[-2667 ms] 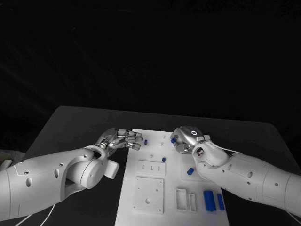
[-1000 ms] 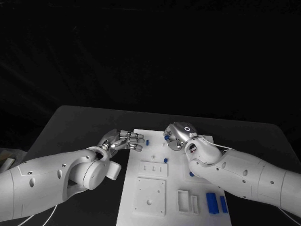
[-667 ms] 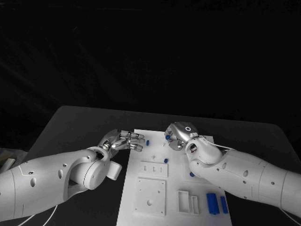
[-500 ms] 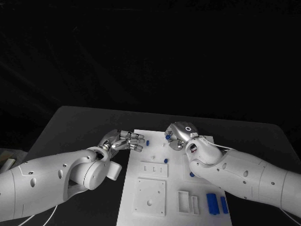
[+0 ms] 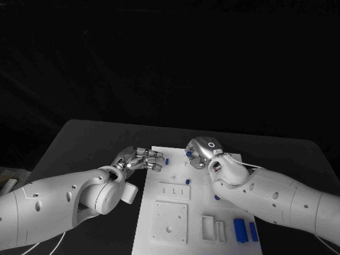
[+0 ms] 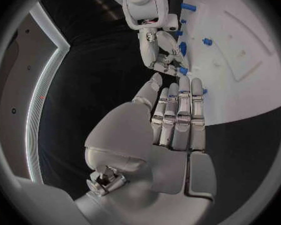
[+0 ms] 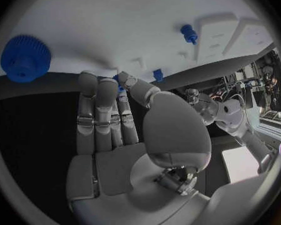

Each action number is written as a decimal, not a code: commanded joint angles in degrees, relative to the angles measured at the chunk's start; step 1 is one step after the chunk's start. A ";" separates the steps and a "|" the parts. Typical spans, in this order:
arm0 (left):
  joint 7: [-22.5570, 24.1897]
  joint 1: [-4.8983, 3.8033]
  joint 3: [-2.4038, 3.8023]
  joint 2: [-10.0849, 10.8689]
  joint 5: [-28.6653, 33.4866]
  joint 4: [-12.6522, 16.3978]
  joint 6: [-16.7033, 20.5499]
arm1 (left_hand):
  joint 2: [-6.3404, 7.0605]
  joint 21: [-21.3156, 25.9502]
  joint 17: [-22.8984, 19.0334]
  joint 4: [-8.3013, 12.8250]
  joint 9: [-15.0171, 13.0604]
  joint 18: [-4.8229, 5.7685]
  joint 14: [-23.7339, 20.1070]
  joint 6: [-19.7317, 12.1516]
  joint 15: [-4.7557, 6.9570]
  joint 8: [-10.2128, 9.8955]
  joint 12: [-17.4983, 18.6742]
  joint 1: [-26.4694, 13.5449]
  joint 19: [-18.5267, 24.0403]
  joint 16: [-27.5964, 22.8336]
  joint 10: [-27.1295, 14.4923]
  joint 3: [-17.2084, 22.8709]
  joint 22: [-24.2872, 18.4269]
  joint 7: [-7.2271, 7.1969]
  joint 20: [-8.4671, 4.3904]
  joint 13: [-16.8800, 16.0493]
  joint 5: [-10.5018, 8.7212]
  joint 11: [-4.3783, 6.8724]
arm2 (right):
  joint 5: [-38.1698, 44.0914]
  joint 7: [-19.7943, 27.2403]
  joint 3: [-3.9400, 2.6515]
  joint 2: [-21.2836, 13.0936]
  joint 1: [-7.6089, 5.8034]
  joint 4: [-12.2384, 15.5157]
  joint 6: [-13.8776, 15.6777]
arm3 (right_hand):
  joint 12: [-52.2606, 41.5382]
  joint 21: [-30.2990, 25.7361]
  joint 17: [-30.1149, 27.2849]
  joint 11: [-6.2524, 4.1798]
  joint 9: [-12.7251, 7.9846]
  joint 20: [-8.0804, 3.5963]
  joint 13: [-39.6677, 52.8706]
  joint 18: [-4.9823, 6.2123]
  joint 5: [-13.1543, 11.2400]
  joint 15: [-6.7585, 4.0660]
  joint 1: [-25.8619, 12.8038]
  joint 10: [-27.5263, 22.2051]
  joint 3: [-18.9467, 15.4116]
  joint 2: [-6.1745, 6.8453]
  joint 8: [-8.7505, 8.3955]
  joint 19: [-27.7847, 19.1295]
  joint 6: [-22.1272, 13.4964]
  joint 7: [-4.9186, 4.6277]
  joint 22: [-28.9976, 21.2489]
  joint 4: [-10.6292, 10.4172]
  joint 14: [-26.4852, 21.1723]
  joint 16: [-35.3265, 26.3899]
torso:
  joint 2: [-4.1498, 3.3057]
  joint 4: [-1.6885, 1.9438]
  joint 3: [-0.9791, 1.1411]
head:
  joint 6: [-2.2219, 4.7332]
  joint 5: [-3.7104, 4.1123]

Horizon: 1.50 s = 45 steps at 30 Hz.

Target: Assemble the parts on the task board

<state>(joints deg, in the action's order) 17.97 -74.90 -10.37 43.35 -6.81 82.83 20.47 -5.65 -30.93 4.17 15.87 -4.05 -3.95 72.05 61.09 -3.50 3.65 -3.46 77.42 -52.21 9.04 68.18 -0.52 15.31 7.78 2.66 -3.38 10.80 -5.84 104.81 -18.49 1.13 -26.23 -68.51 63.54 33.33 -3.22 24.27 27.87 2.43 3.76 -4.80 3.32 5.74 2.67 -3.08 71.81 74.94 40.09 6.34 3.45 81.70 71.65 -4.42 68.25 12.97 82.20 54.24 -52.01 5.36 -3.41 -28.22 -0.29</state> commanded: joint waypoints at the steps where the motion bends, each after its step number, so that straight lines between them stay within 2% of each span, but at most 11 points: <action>1: 0.43 -0.10 0.05 -0.25 0.08 0.05 -0.45 | -0.04 0.30 -0.02 0.05 0.05 -0.22 0.01 -0.30 -0.33 0.06 0.13 -0.42 -0.43 -0.31 -0.46 -0.43 -0.06 -0.06 0.07 -0.02 -0.21 -0.09 | 0.79 -0.12 -0.01 0.39 -0.20 -0.28 0.15 | -0.11 -0.20 -0.01 -0.44 0.18 0.14 0.09 0.88 0.20 -0.23 0.16 0.72 0.66 -0.25 0.23 0.36 0.67 -0.32 0.05 -0.37 0.12 -0.26 | 0.00 0.01 -0.05 | -0.05 0.01; 7: 0.44 -0.13 0.05 -0.48 0.08 0.04 -0.46 | -0.04 0.30 -0.02 0.05 0.05 -0.22 0.01 -0.30 -0.33 0.06 0.13 -0.42 -0.43 -0.31 -0.46 -0.43 -0.06 -0.06 0.07 -0.02 -0.21 -0.09 | 0.53 0.27 -0.01 1.09 -0.44 -1.29 -0.56 | -0.10 -1.19 -0.12 -0.41 0.16 0.16 0.09 0.90 0.20 -0.20 0.16 0.61 0.64 -0.26 0.20 0.52 0.57 -0.35 0.54 -0.37 0.11 -0.36 | -0.02 0.08 -0.10 | -0.09 -0.02; 11: 0.45 -0.15 0.05 -0.55 0.08 0.08 -0.48 | -0.04 0.30 -0.02 0.05 0.05 -0.22 0.01 -0.30 -0.33 0.06 0.13 -0.42 -0.43 -0.31 -0.46 -0.43 -0.06 -0.06 0.07 -0.02 -0.21 -0.09 | 0.35 0.49 0.00 1.38 -0.49 -2.12 -1.15 | -0.11 -1.42 -0.15 -0.38 0.15 0.18 0.09 0.91 0.20 -0.18 0.19 0.53 0.67 -0.33 0.19 0.51 0.51 -0.37 0.58 -0.34 0.10 -0.39 | -0.07 0.11 -0.22 | 0.02 0.10; 15: 0.45 -0.20 0.05 -0.59 0.08 0.10 -0.48 | -0.04 0.30 -0.02 0.05 0.05 -0.22 0.01 -0.30 -0.33 0.06 0.13 -0.42 -0.43 -0.31 -0.46 -0.43 -0.06 -0.06 0.07 -0.02 -0.21 -0.09 | 0.17 0.75 0.03 1.70 -0.51 -2.85 -1.99 | -0.10 -1.88 -0.21 -0.38 0.16 0.20 0.09 0.92 0.21 -0.17 0.09 0.51 0.57 -0.39 0.20 0.64 0.49 -0.38 0.92 -0.26 0.15 -0.44 | -0.17 0.03 -0.10 | 0.08 0.06; 20: 0.44 -0.23 0.05 -0.65 0.08 0.08 -0.49 | -0.04 0.30 -0.02 0.05 0.05 -0.22 0.01 -0.30 -0.33 0.06 0.13 -0.42 -0.43 -0.31 -0.46 -0.43 -0.06 -0.06 0.07 -0.02 -0.21 -0.09 | 0.04 1.05 0.15 1.98 -0.52 -3.11 -3.22 | -0.10 -2.07 -0.23 -0.37 0.16 0.21 0.09 0.92 0.22 -0.16 0.09 0.49 0.49 -0.44 0.20 0.68 0.46 -0.39 1.01 -0.22 0.14 -0.45 | -0.22 0.08 -0.07 | 0.01 -0.03; 31: 0.40 -0.26 0.05 -0.64 0.08 0.03 -0.52 | -0.04 0.30 -0.02 0.05 0.05 -0.22 0.01 -0.30 -0.33 0.06 0.13 -0.42 -0.43 -0.31 -0.46 -0.43 -0.06 -0.06 0.07 -0.02 -0.21 -0.09 | -0.07 1.51 0.30 1.84 -0.52 -2.42 -5.13 | -0.10 -2.42 -0.27 -0.37 0.17 0.22 0.10 0.93 0.28 -0.17 -0.01 0.53 0.37 -0.59 0.22 0.84 0.52 -0.38 1.39 0.00 0.15 -0.43 | -0.29 0.00 -0.04 | -0.05 -0.19; 34: 0.40 -0.26 0.05 -0.63 0.10 0.02 -0.52 | -0.04 0.30 -0.02 0.05 0.05 -0.22 0.01 -0.30 -0.33 0.06 0.13 -0.42 -0.43 -0.31 -0.46 -0.43 -0.06 -0.06 0.07 -0.02 -0.21 -0.09 | -0.06 1.53 0.33 1.65 -0.51 -2.08 -5.41 | -0.11 -2.41 -0.28 -0.37 0.17 0.23 0.10 0.93 0.30 -0.16 -0.05 0.53 0.40 -0.61 0.21 0.87 0.52 -0.38 1.47 0.03 0.15 -0.42 | -0.31 0.03 -0.03 | -0.13 0.03; 39: 0.40 -0.26 0.05 -0.51 0.12 -0.02 -0.54 | -0.04 0.30 -0.02 0.05 0.05 -0.22 0.01 -0.30 -0.33 0.06 0.13 -0.42 -0.43 -0.31 -0.46 -0.43 -0.06 -0.06 0.07 -0.02 -0.21 -0.09 | -0.03 1.51 0.35 1.22 -0.49 -1.36 -5.65 | -0.11 -2.59 -0.31 -0.38 0.17 0.24 0.10 0.95 0.29 -0.17 -0.18 0.57 0.47 -0.69 0.21 0.93 0.56 -0.37 1.82 0.23 0.13 -0.37 | -0.37 -0.09 0.05 | -0.11 -0.06; 45: 0.41 -0.26 0.05 -0.47 0.14 -0.15 -0.54 | -0.04 0.30 -0.02 0.05 0.05 -0.22 0.01 -0.30 -0.33 0.06 0.13 -0.42 -0.43 -0.31 -0.46 -0.43 -0.06 -0.06 0.07 -0.02 -0.21 -0.09 | 0.05 1.34 0.36 0.82 -0.44 -0.51 -5.57 | -0.11 -2.78 -0.34 -0.40 0.18 0.21 0.10 0.97 0.31 -0.21 -0.22 0.64 0.45 -0.71 0.22 0.96 0.61 -0.35 1.95 0.28 0.12 -0.38 | -0.40 0.06 0.00 | -0.10 -0.16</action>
<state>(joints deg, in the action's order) 17.96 -75.07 -10.36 42.93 -6.80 82.63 20.47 -5.65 -30.93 4.17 15.87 -4.06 -3.95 72.05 61.09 -3.50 3.65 -3.46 77.42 -52.22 9.04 68.18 -0.52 15.32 7.78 2.66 -3.38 10.80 -5.84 104.71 -17.56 1.17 -25.37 -69.47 62.91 30.83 -3.29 21.88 27.58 2.33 3.75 -4.60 3.37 5.67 2.58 -3.07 71.41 74.85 40.57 6.26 3.41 82.32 71.53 -4.54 70.16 12.96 82.22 54.01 -52.40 5.33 -3.39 -28.34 -0.41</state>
